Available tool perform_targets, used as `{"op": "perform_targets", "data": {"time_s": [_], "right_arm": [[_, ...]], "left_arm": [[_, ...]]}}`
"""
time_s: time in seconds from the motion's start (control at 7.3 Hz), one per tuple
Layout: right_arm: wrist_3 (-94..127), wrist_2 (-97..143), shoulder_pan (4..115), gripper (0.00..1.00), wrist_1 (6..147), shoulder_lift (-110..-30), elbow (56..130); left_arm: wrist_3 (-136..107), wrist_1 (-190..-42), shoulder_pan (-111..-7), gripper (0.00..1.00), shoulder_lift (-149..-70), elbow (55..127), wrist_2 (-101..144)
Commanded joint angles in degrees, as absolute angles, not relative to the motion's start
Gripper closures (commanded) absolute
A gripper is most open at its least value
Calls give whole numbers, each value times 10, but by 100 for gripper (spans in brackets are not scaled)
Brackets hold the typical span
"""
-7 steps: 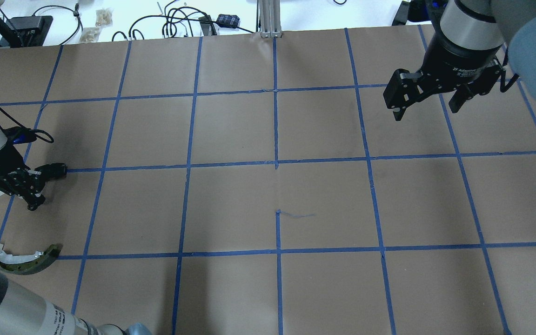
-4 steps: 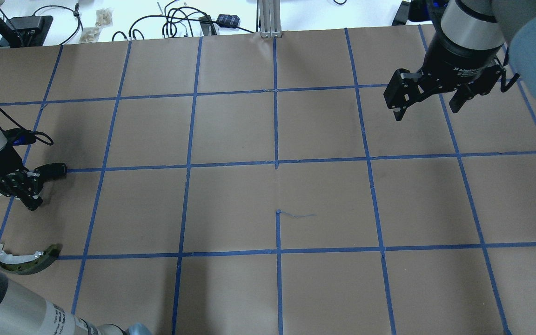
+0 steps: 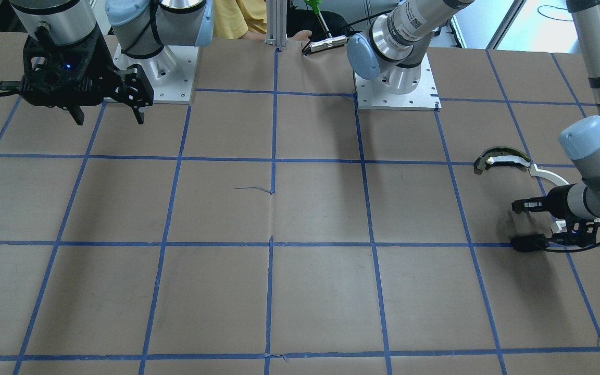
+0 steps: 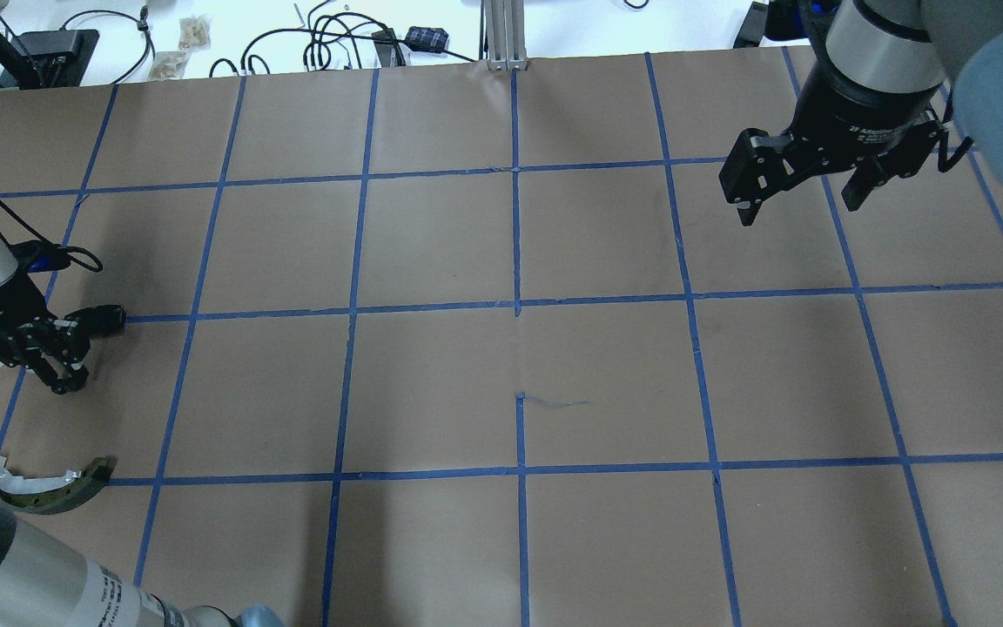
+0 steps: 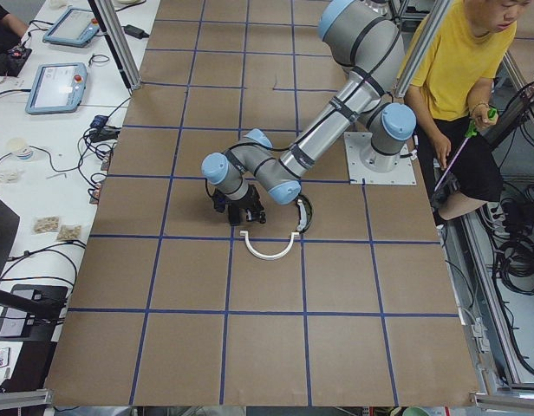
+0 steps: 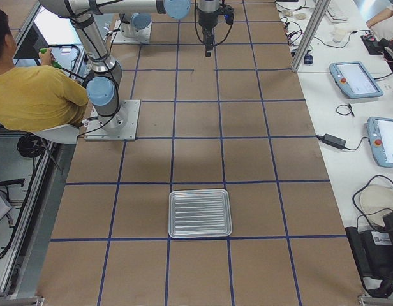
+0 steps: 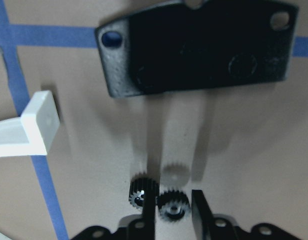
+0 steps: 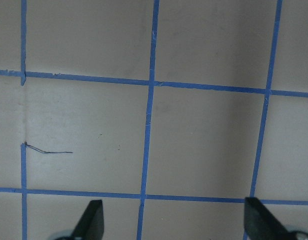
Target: Place bearing gear from tray to pile
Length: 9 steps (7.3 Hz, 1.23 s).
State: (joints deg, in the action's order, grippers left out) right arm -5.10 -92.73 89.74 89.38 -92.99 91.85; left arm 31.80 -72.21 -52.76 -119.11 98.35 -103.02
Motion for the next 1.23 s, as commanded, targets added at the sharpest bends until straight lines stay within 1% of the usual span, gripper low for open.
{"op": "perform_targets", "data": {"time_s": [0.0, 0.14, 0.27, 0.68, 0.96, 1.1], "right_arm": [[-51, -927, 897, 0, 894, -930, 918], [-51, -926, 897, 0, 893, -930, 918], [-51, -926, 897, 0, 894, -930, 918], [-51, -926, 897, 0, 894, -930, 918], [-50, -926, 896, 0, 897, -930, 918], [-49, -926, 896, 0, 896, -930, 918]], "left_arm": [[314, -721, -532, 11, -1188, 983, -1028], [310, -722, -538, 3, -1180, 975, -1025], [284, -722, -559, 0, -1167, 969, -1020], [219, -730, -676, 0, -1095, 933, -950], [194, -767, -740, 0, -1025, 916, -916], [139, -809, -782, 0, -992, 898, -918]]}}
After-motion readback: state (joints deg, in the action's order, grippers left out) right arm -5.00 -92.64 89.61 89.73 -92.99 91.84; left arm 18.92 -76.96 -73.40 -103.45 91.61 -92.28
